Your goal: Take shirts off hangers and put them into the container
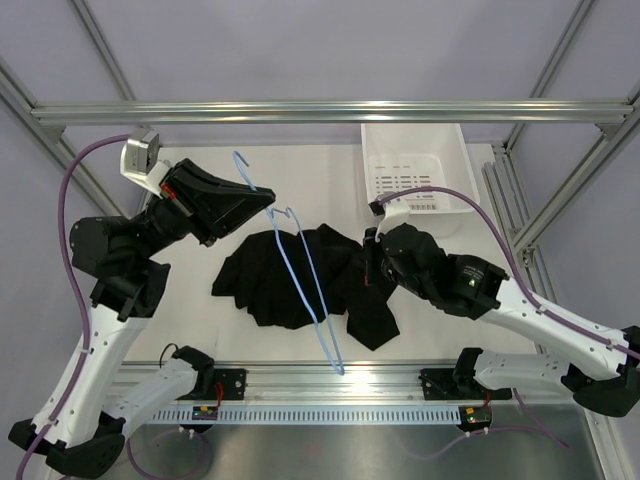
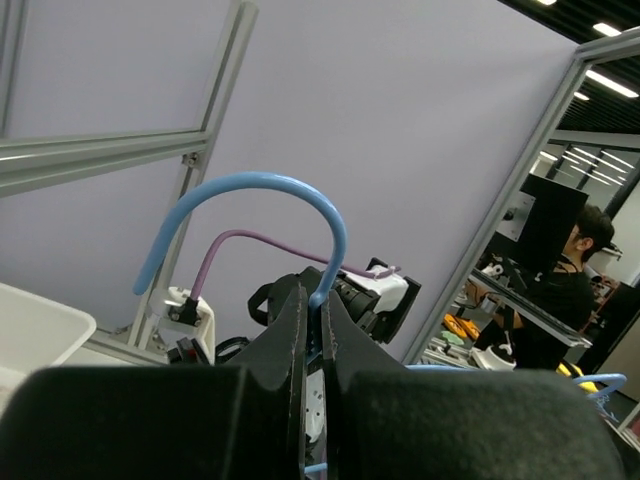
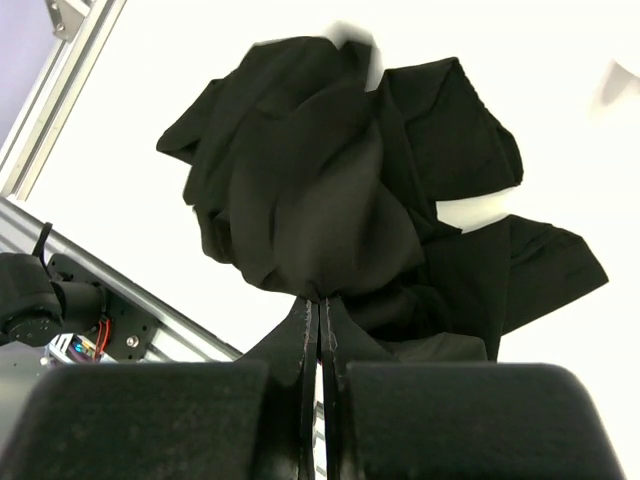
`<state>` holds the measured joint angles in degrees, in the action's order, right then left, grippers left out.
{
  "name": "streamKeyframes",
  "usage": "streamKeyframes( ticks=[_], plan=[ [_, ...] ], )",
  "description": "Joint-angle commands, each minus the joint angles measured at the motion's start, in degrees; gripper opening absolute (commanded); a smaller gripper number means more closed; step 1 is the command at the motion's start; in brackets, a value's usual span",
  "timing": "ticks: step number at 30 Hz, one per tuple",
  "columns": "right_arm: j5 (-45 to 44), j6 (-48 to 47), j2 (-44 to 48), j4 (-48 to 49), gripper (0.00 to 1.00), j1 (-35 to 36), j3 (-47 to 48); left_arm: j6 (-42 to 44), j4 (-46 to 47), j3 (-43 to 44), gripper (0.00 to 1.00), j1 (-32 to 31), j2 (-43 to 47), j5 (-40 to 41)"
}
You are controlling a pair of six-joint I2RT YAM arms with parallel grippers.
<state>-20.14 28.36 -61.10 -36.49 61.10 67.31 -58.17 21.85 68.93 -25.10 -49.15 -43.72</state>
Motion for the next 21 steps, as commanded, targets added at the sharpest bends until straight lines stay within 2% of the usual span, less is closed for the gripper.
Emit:
streamKeyframes(
  ticks=[1, 2, 3, 4, 5, 9, 15, 16, 17, 18, 20, 21],
  plan=[
    [-2.62, 0.73, 2.03, -0.86, 0.00, -0.72, 1.78, 5.66, -13.82, 3.74, 0.00, -0.03, 1.24, 2.91],
    [-1.93, 0.91, 2.30, -0.86, 0.00, -0.63, 1.25, 14.05, -18.98, 5.50, 0.00, -0.21, 1.42, 4.86],
    [-1.75, 1.08, 2.82, -0.95, 0.00, -0.72, 0.03, 17.71, -22.95, 8.39, 0.00, -0.30, 1.68, 6.79],
    [-1.74, 1.61, 3.00, -0.78, 0.00, -0.72, -0.68, 24.18, -31.43, 9.98, 0.00, -0.30, 1.42, 11.16],
    [-2.09, 1.87, 3.18, -0.69, 0.00, -0.72, -1.47, 26.51, -34.91, 11.39, 0.00, -0.30, 0.99, 12.95],
    [-2.62, 3.28, 2.57, -0.95, 0.03, -0.72, -4.20, 31.80, -40.83, 12.47, 0.00, -0.30, -0.42, 18.05],
    [-1.39, 3.46, -0.16, -0.69, 0.13, -0.72, -4.56, 37.59, -44.08, 11.49, 0.00, -0.21, -2.80, 15.18],
    [-1.39, 3.54, -0.07, -0.86, 0.20, -0.72, -4.55, 38.74, -45.21, 11.41, 0.00, -0.30, -2.89, 14.90],
    [-1.65, 3.63, 0.36, -1.04, 0.31, -0.72, -4.64, 40.92, -45.66, 11.23, 0.00, -0.30, -2.54, 14.81],
    [-1.74, 3.55, 0.89, -1.39, 0.54, -0.81, -4.56, 41.90, -46.10, 10.97, 0.00, -0.30, -2.19, 13.50],
    [-0.78, 3.11, 2.82, -1.74, 0.74, -0.81, -4.29, 43.67, -45.67, 9.31, 0.00, -0.30, -0.87, 10.87],
    [-0.43, 3.11, 3.53, -2.70, 0.80, -0.81, -3.59, 43.76, -44.71, 8.43, 0.00, -0.30, -0.34, 6.94]
  ],
)
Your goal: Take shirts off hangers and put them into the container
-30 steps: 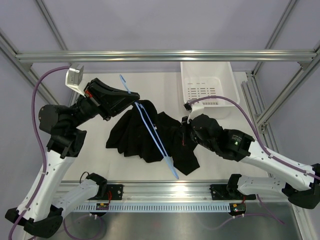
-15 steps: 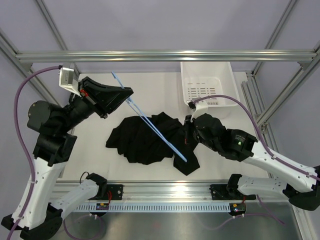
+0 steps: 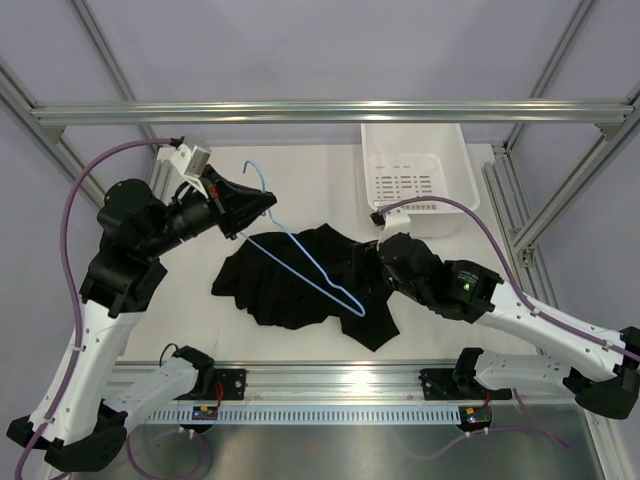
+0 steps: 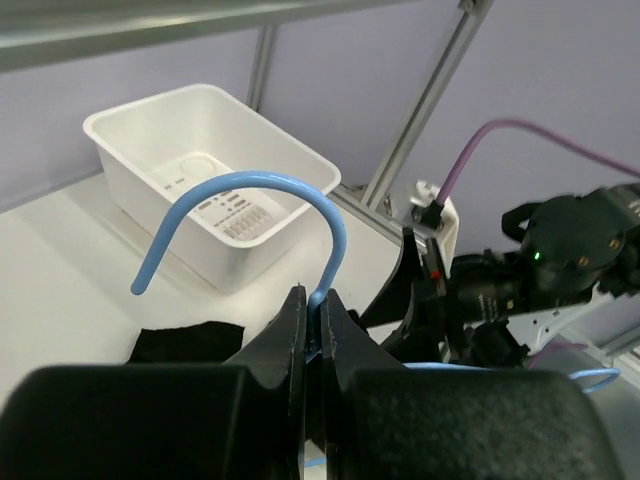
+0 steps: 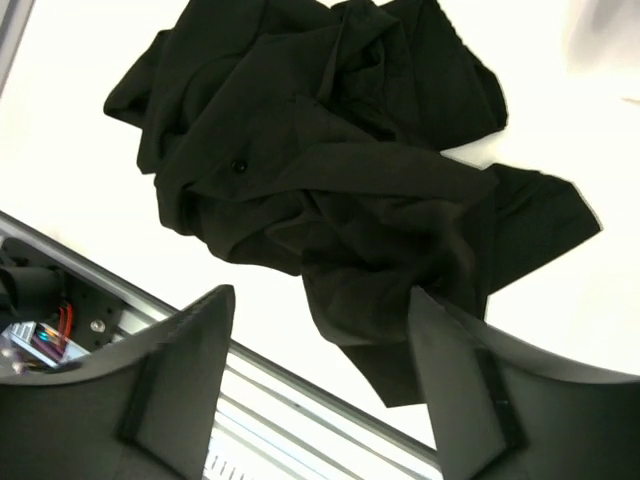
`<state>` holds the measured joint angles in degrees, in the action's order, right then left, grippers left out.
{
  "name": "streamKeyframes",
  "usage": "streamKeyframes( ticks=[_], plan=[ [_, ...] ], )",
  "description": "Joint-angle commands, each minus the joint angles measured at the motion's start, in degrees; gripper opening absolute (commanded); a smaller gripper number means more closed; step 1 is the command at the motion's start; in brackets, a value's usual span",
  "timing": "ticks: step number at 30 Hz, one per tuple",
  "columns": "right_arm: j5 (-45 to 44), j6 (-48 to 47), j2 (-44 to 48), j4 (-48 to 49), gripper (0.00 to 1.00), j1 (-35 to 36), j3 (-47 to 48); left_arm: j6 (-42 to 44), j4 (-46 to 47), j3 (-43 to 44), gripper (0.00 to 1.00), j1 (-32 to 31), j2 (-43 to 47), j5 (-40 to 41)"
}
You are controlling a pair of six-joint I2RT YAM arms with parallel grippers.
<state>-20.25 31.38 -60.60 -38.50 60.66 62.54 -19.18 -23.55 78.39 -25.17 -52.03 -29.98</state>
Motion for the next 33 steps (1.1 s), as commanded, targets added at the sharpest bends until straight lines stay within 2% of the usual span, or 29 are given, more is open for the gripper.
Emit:
streamKeyframes(
  ticks=[1, 6, 10, 12, 14, 15, 20, 25, 33],
  plan=[
    [0.29, 0.00, 3.73, -1.22, 0.87, -0.28, 1.70, 4.85, 2.18, -1.83, 0.00, -0.23, 2.98, -8.76],
    [2.06, -0.52, 7.07, -6.48, 0.89, -0.37, 6.70, 4.15, 7.45, -7.53, 0.00, -0.23, 5.09, -20.26],
    [0.57, -1.40, 9.18, -10.10, 0.88, -0.54, 11.10, 0.74, 16.75, -12.02, 0.00, -0.23, 6.94, -29.16],
    [2.13, -1.41, 10.15, -10.28, 0.81, -0.98, 14.44, -1.11, 23.07, -15.09, 0.00, -0.23, 7.29, -33.45],
    [8.01, -0.62, 11.02, -8.36, 0.73, -1.51, 16.46, -3.05, 27.13, -16.33, 0.00, -0.23, 7.21, -36.46],
    [13.95, -0.35, 10.94, -5.30, 0.72, -1.69, 16.99, -4.10, 31.94, -17.21, 0.00, -0.23, 7.29, -38.30],
    [28.58, 6.22, 8.05, 4.37, 0.65, -2.74, 19.20, -8.24, 41.56, -18.98, 0.00, -0.32, 7.29, -40.42],
    [40.18, 13.97, 6.29, 16.16, 0.57, -3.27, 16.21, -6.40, 41.39, -16.61, 0.00, -0.58, 5.72, -39.37],
    [44.41, 17.40, 2.42, 25.05, 0.48, -3.18, 12.87, -5.87, 42.53, -11.69, 0.00, -1.55, 0.88, -39.72]
  ],
)
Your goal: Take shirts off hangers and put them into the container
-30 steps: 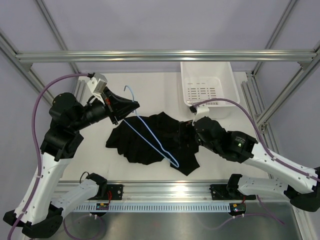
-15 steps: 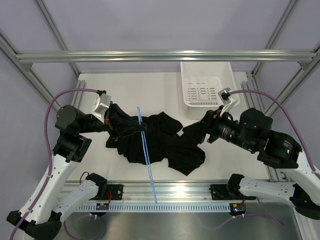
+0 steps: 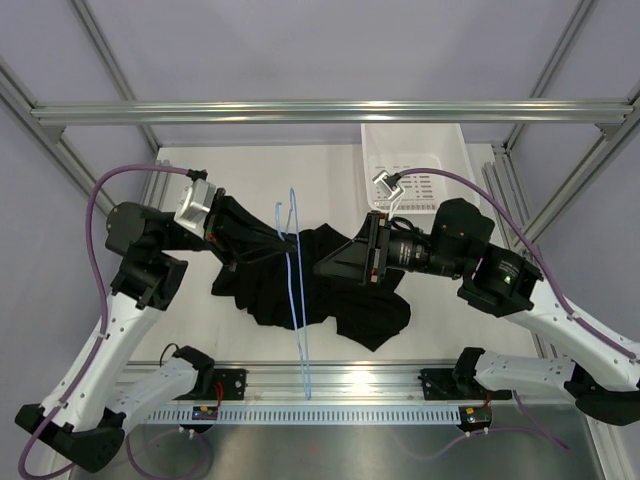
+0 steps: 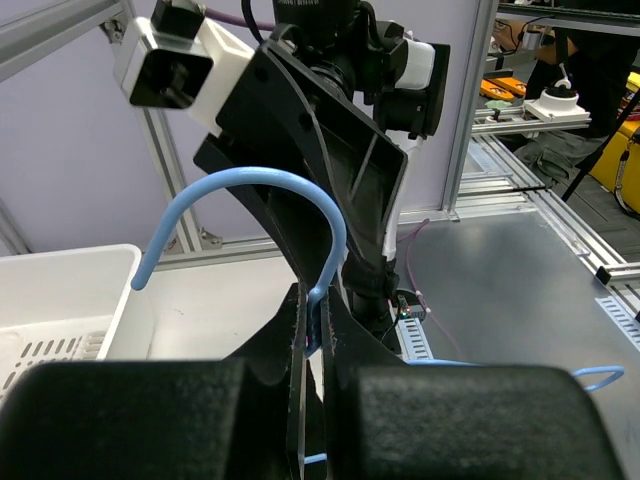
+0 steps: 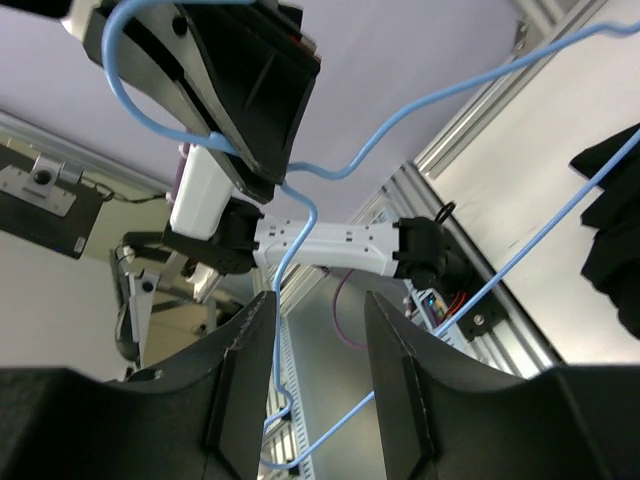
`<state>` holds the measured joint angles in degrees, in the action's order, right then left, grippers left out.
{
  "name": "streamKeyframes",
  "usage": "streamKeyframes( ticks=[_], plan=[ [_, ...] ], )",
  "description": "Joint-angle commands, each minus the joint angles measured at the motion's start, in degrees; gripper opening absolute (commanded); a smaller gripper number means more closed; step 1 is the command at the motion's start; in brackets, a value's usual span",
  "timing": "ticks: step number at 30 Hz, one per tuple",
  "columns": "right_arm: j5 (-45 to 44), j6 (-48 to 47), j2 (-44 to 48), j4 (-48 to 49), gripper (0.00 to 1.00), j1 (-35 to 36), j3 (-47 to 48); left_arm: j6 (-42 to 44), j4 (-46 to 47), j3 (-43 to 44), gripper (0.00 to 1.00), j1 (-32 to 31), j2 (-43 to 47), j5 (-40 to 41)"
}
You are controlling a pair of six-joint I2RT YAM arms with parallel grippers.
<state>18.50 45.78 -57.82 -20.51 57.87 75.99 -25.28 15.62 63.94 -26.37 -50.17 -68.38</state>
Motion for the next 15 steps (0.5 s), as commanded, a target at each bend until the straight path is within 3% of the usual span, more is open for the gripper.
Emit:
streamKeyframes(
  ticks=[1, 5, 15],
  plan=[
    [6.02, 3.17, -0.88, 7.50, 0.48, -0.39, -0.84, 0.14, 3.37, 3.03, 0.00, -0.35, -1.85, -0.97],
    [6.11, 3.18, -0.36, 8.91, 0.43, -0.30, -1.98, 1.45, 2.14, 4.35, 0.00, -0.35, -3.61, 0.08],
    [8.21, 2.30, -2.55, 9.44, 0.42, -0.39, -1.54, 0.49, 3.19, 5.58, 0.00, -0.35, -5.73, 5.18]
  ],
)
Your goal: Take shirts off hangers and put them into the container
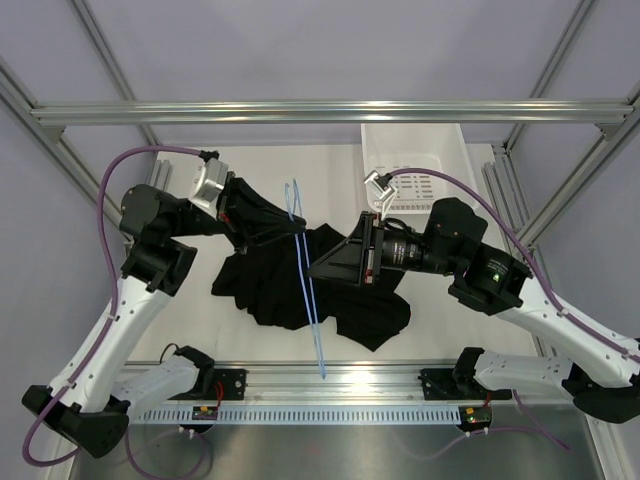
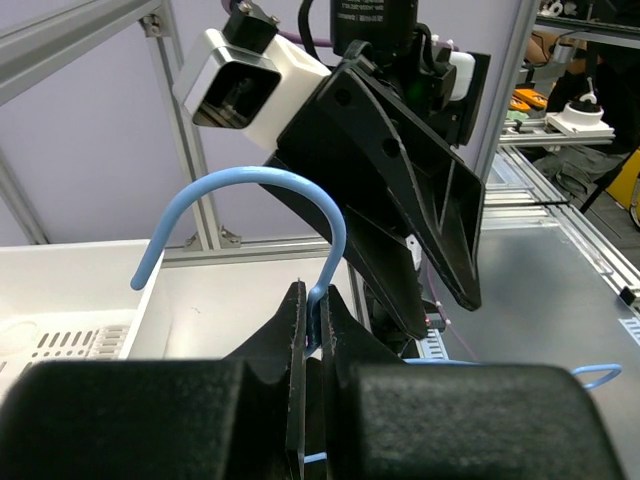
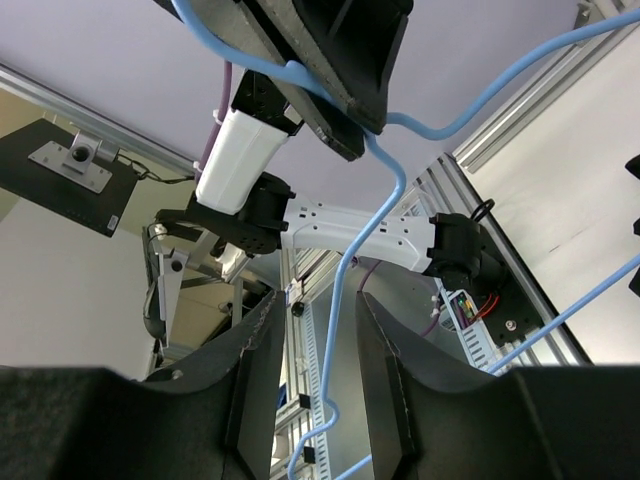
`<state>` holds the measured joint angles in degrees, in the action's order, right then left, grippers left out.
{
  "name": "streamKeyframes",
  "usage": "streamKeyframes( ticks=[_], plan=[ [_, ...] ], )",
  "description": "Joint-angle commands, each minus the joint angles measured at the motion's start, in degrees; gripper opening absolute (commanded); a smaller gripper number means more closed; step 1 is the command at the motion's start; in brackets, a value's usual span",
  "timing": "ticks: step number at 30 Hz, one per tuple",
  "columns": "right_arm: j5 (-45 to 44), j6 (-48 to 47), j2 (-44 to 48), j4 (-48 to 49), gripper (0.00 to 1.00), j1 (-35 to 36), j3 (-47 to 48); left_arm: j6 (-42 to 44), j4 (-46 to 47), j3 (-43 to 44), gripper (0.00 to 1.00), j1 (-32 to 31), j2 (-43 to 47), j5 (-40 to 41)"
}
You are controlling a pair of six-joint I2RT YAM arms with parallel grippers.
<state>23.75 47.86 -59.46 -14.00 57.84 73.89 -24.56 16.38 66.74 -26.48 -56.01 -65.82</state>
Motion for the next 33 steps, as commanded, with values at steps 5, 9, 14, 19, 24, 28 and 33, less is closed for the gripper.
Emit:
streamKeyframes(
  ticks=[5, 9, 14, 19, 24, 28, 33],
  plan=[
    [4.20, 0.31, -2.85, 4.33, 0.41, -0.19, 0.47, 0.03, 1.47, 3.22, 0.00, -0.33, -0.24, 3.16],
    [4.29, 0.31, -3.20, 4.86, 0.40, 0.16, 0.38, 0.65, 0.93, 3.57, 0.00, -0.24, -0.51, 3.07],
    [4.38, 0.13, -3.12, 4.86, 0.31, 0.25, 0.03, 0.91, 0.59, 3.57, 0.00, -0.33, -0.86, 3.07],
    [4.29, 0.31, -2.50, 5.12, 0.28, 0.34, -0.85, 2.41, -1.09, 3.84, 0.00, -0.33, -1.12, 3.33],
    [4.38, 0.57, -2.50, 5.83, 0.14, 0.43, -1.38, 2.23, -1.00, 3.92, 0.00, -0.24, -1.73, 3.51],
    [3.85, 0.22, -2.15, 5.74, 0.00, 0.51, -1.47, 2.84, -1.87, 3.57, 0.00, -0.24, -1.56, 4.03],
    [3.59, -0.22, -1.97, 5.65, 0.00, 0.60, -0.94, 1.36, -1.27, 2.96, 0.04, -0.24, -1.03, 4.12]
  ],
)
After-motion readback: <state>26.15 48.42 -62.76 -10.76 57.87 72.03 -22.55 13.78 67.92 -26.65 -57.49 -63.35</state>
